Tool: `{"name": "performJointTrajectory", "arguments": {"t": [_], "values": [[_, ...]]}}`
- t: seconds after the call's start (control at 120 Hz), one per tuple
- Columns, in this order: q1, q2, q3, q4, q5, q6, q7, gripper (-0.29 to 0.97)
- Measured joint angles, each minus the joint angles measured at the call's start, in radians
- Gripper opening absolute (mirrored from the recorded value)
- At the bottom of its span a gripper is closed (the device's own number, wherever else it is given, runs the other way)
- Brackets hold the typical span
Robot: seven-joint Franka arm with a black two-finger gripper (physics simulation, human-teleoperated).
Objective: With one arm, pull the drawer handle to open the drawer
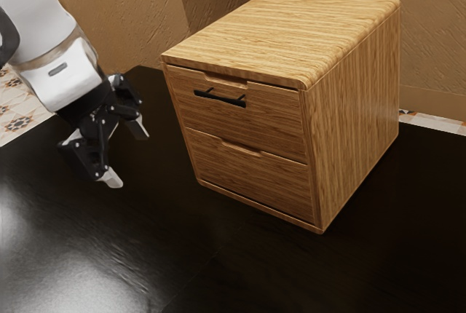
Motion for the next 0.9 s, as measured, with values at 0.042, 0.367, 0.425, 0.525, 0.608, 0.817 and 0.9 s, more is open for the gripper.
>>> {"name": "performJointTrajectory", "arguments": {"t": [0.042, 0.367, 0.425, 0.525, 0.608, 0.817, 0.9], "values": [[-0.003, 0.001, -0.002, -0.013, 0.003, 0.043, 0.030, 0.68], [0.004, 0.122, 0.015, -0.070, 0.037, 0.403, 0.200, 0.68], [0.005, 0.137, 0.018, -0.068, 0.039, 0.451, 0.222, 0.68], [0.009, 0.153, 0.024, -0.052, 0.036, 0.510, 0.252, 0.68], [0.013, 0.164, 0.032, -0.050, 0.034, 0.542, 0.273, 0.68], [0.016, 0.198, 0.034, -0.046, 0.031, 0.586, 0.308, 0.68], [0.015, 0.212, 0.034, -0.040, 0.027, 0.597, 0.319, 0.68]]}}
